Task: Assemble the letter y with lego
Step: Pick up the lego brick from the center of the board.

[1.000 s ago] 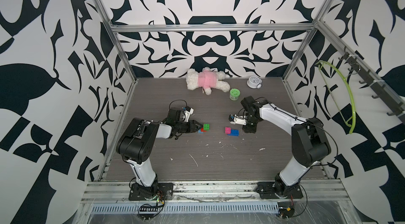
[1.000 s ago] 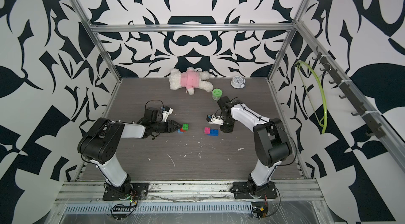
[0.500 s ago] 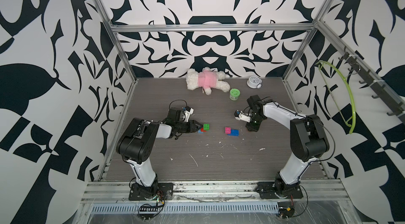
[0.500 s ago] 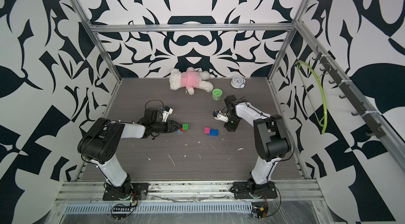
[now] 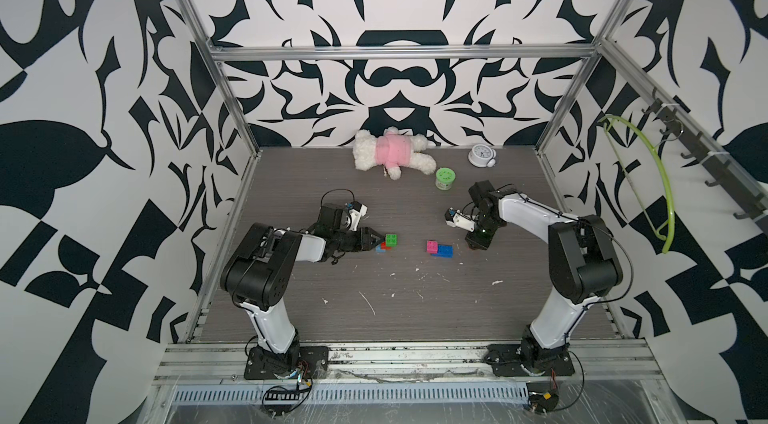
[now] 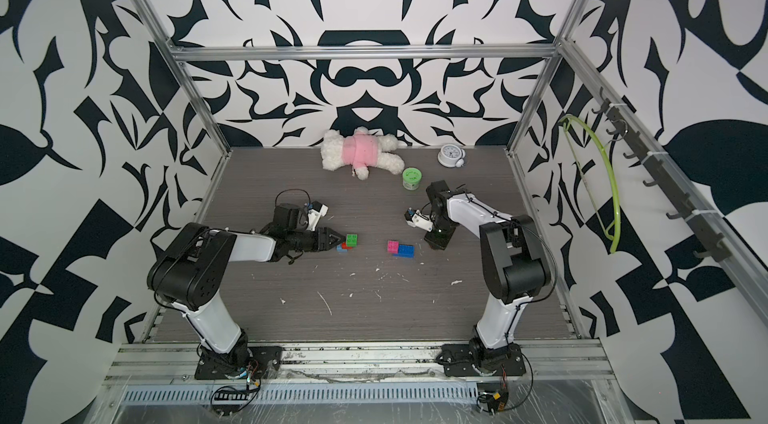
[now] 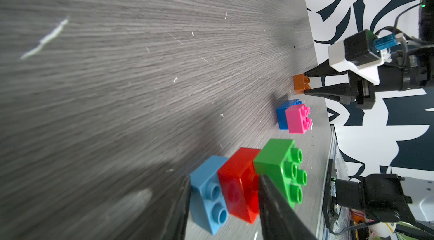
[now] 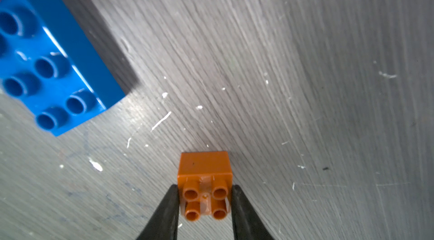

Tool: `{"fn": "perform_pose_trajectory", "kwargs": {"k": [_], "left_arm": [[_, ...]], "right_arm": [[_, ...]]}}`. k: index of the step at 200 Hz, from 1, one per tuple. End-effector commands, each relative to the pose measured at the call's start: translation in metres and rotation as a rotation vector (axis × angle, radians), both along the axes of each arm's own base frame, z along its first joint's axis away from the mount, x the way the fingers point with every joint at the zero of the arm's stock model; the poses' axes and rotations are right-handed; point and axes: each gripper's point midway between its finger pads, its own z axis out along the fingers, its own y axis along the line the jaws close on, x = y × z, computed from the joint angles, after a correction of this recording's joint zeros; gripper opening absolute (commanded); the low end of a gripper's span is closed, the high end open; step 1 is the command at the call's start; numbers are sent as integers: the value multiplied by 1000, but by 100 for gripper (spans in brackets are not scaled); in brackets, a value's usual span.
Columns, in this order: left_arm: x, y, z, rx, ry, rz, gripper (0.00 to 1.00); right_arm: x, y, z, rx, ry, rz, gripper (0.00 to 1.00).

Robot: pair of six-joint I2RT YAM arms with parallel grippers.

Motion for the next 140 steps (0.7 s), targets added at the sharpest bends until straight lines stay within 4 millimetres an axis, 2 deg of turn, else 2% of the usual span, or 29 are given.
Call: {"fn": "perform_pose_trajectory", "kwargs": {"k": [1, 36, 74, 140], "left_arm": [[-30, 26, -56, 162, 187, 44, 49], [-30, 26, -57, 163, 188, 44, 49], [-30, 26, -57, 162, 188, 43, 49], [-30, 25, -57, 163, 188, 43, 49]], "right_arm": [[2, 2, 0, 16, 5, -14, 39], [3, 1, -2, 9, 6, -19, 42], [4, 2, 1, 13, 2, -16, 36], [6, 5, 13, 41, -32, -17, 43]]}}
